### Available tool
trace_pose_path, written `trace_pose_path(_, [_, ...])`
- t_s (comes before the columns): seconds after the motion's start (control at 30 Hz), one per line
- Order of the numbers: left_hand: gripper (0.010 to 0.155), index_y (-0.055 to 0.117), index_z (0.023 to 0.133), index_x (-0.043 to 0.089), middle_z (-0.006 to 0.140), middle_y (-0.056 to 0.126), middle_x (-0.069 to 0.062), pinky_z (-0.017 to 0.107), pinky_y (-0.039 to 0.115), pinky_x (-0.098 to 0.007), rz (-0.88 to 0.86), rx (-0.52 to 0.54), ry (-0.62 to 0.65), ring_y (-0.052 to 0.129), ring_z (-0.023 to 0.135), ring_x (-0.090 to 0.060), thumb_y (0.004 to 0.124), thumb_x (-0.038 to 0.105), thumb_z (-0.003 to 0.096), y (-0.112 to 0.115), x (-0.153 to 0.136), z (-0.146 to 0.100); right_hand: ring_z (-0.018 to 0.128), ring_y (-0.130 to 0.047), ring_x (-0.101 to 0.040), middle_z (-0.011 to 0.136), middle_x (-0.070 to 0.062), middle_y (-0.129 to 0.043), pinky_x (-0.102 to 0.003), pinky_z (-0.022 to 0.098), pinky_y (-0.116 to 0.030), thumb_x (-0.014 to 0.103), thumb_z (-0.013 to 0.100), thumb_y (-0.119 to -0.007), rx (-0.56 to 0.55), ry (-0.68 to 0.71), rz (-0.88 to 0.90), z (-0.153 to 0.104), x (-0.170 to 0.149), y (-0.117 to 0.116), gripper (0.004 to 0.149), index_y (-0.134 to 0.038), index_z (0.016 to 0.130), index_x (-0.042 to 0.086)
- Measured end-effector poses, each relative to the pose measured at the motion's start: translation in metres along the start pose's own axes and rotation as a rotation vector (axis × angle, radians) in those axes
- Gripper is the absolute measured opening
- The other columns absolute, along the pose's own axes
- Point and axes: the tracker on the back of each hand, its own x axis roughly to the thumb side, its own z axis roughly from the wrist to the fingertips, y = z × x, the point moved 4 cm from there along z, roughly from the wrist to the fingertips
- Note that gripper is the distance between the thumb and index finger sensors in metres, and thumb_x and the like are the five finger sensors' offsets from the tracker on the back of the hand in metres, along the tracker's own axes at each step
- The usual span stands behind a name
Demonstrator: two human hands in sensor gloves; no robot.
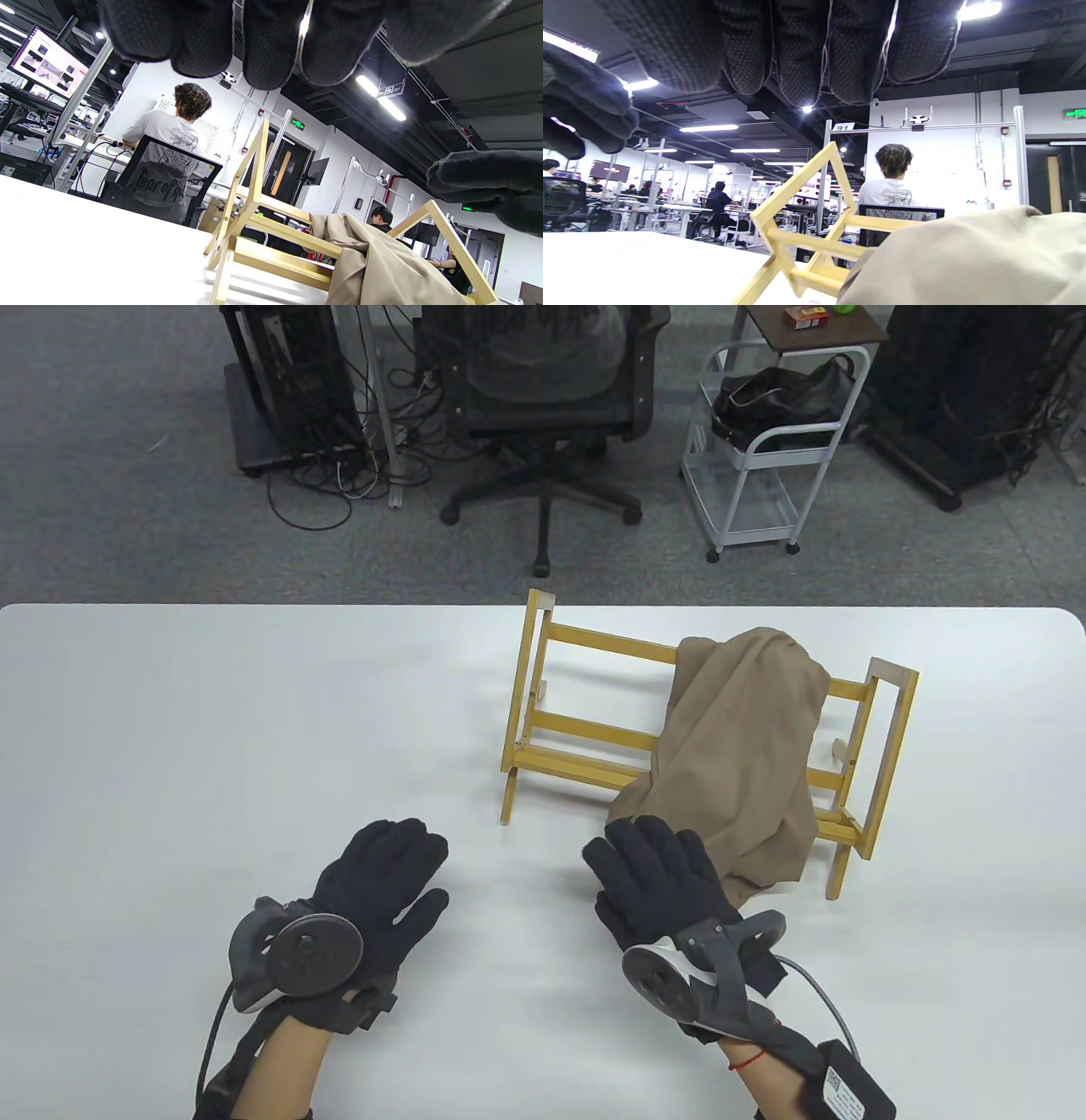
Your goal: Hang shorts on book rack
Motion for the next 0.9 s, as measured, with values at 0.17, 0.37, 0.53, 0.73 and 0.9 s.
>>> trace_pose_path(0.17, [0.058, 0.075, 0.100, 0.029, 0.106, 0.077, -0.006, 0.060, 0.071, -0.058, 0.000, -0.018, 0.007, 0.077, 0.094, -0.047, 0.072, 0.055, 0.0481, 0.004, 0.001, 0.001, 0.103, -0.072, -0.028, 0.111, 0.005, -0.069, -0.050, 0.076, -0.063, 0.052, 0.046, -0.074, 0.002, 0.031, -0.008, -0.008, 0.007, -0.007, 0.055, -0.065, 0.099, 0.038])
trace_pose_path(0.37, [0.058, 0.075, 0.100, 0.029, 0.106, 0.077, -0.006, 0.060, 0.071, -0.059, 0.007, -0.043, 0.016, 0.077, 0.094, -0.047, 0.072, 0.055, 0.0480, 0.011, 0.005, 0.002, 0.103, -0.072, -0.028, 0.111, 0.005, -0.068, -0.050, 0.075, -0.063, 0.052, 0.046, -0.075, 0.029, 0.070, -0.044, -0.016, 0.014, -0.016, 0.055, -0.065, 0.099, 0.038])
trace_pose_path(0.53, [0.058, 0.075, 0.100, 0.029, 0.106, 0.077, -0.006, 0.060, 0.071, -0.059, 0.010, -0.053, 0.023, 0.077, 0.094, -0.047, 0.072, 0.055, 0.0480, 0.013, 0.007, 0.002, 0.103, -0.072, -0.028, 0.111, 0.005, -0.068, -0.050, 0.075, -0.063, 0.052, 0.045, -0.074, 0.052, 0.090, -0.056, -0.019, 0.019, -0.023, 0.056, -0.065, 0.098, 0.039])
trace_pose_path(0.73, [0.058, 0.075, 0.100, 0.029, 0.106, 0.077, -0.006, 0.060, 0.071, -0.059, 0.010, -0.071, 0.028, 0.077, 0.094, -0.047, 0.072, 0.055, 0.0479, 0.016, 0.008, 0.004, 0.103, -0.072, -0.028, 0.111, 0.005, -0.068, -0.050, 0.076, -0.063, 0.052, 0.045, -0.074, 0.062, 0.119, -0.081, -0.020, 0.024, -0.028, 0.055, -0.065, 0.098, 0.039])
trace_pose_path(0.9, [0.058, 0.075, 0.100, 0.029, 0.106, 0.077, -0.006, 0.060, 0.071, -0.059, 0.015, -0.079, 0.035, 0.077, 0.094, -0.047, 0.072, 0.055, 0.0478, 0.019, 0.010, 0.005, 0.103, -0.072, -0.028, 0.111, 0.005, -0.068, -0.050, 0.076, -0.063, 0.052, 0.045, -0.074, 0.076, 0.136, -0.072, -0.021, 0.027, -0.030, 0.056, -0.065, 0.098, 0.039])
